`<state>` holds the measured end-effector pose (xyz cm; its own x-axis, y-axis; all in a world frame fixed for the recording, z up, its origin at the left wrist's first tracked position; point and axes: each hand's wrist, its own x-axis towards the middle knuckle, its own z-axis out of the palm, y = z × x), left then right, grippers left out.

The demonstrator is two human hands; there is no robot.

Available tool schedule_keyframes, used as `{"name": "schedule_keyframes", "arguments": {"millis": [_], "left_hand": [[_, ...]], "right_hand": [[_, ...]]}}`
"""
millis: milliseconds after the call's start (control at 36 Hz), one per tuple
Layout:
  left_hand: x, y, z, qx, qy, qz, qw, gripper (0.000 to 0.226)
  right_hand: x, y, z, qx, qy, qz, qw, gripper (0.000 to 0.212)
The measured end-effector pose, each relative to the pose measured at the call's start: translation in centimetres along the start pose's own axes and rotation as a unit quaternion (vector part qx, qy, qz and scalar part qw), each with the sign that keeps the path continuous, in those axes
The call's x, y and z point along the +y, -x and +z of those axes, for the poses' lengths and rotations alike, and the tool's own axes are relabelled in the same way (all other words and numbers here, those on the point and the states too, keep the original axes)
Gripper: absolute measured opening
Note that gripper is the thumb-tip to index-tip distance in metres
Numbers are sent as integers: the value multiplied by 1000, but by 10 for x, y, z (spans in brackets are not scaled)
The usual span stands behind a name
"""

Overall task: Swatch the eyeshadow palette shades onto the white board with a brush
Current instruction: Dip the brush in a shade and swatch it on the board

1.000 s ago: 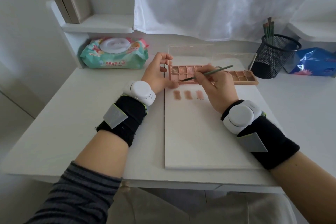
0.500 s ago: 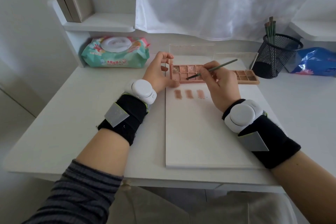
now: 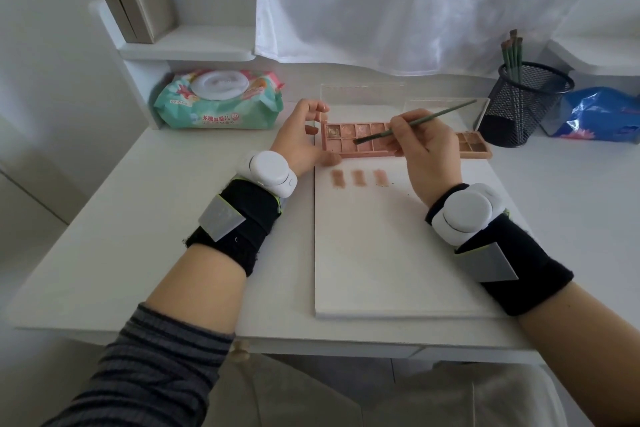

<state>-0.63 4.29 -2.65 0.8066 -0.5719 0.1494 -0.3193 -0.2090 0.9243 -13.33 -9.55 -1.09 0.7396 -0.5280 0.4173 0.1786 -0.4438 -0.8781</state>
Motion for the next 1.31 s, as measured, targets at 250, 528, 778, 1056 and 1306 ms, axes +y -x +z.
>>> {"name": "schedule_keyframes", "arguments": {"millis": [250, 528, 778, 1056, 1306], "left_hand": [[-1, 1, 1, -14, -9, -15, 1000, 67], [-3, 0, 2, -37, 6, -36, 999, 68], [-5, 0, 2, -33, -5, -13, 999, 57], [-5, -1, 4, -23, 1, 9, 1000, 58], [-6, -1, 3, -28, 5, 8, 1000, 58]], "right_hand": [[0, -11, -11, 11, -10, 60, 998, 22], [-4, -5, -37, -4, 57, 50, 997, 21], [8, 11, -39, -7, 147, -43, 988, 18], [14, 10, -39, -47, 170, -56, 983, 23], [12, 12, -41, -38, 161, -71, 984, 31]]}}
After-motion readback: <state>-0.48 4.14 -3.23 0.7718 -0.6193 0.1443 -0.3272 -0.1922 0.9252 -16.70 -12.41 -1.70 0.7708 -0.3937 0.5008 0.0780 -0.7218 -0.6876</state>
